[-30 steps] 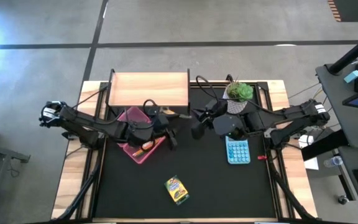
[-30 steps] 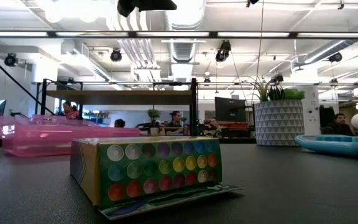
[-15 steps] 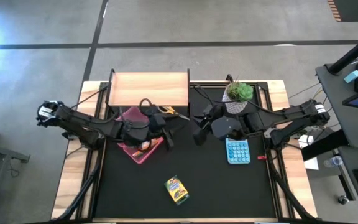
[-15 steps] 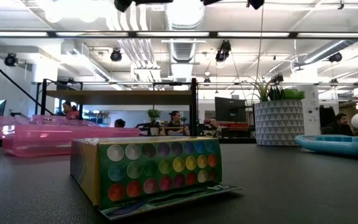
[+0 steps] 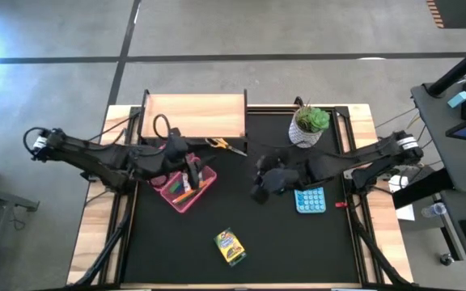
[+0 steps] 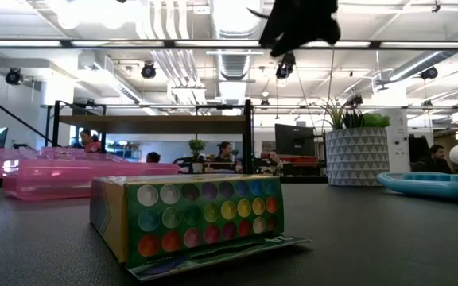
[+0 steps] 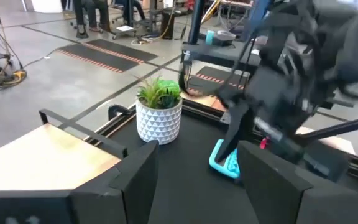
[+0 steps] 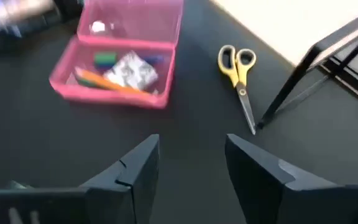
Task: Pack school essentials
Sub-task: Put the scissor into the pencil box
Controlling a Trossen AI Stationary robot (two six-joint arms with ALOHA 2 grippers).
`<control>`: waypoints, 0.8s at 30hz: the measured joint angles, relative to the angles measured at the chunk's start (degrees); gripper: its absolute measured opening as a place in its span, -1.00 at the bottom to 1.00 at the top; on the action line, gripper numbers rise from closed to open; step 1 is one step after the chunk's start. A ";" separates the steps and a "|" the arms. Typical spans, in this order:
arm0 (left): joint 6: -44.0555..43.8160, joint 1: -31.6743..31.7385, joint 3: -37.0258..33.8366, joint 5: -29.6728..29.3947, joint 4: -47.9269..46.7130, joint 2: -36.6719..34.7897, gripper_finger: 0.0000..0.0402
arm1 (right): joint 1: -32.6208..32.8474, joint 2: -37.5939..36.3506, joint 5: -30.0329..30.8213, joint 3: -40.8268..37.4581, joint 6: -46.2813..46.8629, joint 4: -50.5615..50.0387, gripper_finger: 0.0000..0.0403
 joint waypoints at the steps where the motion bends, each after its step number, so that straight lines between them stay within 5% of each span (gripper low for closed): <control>1: 0.00 0.00 -0.04 0.01 -0.47 -0.55 0.00 | 0.10 0.98 0.02 -0.48 -1.12 0.66 -0.13; 16: 0.04 0.00 -0.09 0.39 -9.75 -8.79 0.00 | -5.51 18.38 1.57 -3.80 -8.27 20.77 -0.28; 24: 0.37 0.04 -0.69 1.44 -19.98 -9.89 0.00 | -5.98 16.70 1.35 -3.82 -10.05 20.52 -0.28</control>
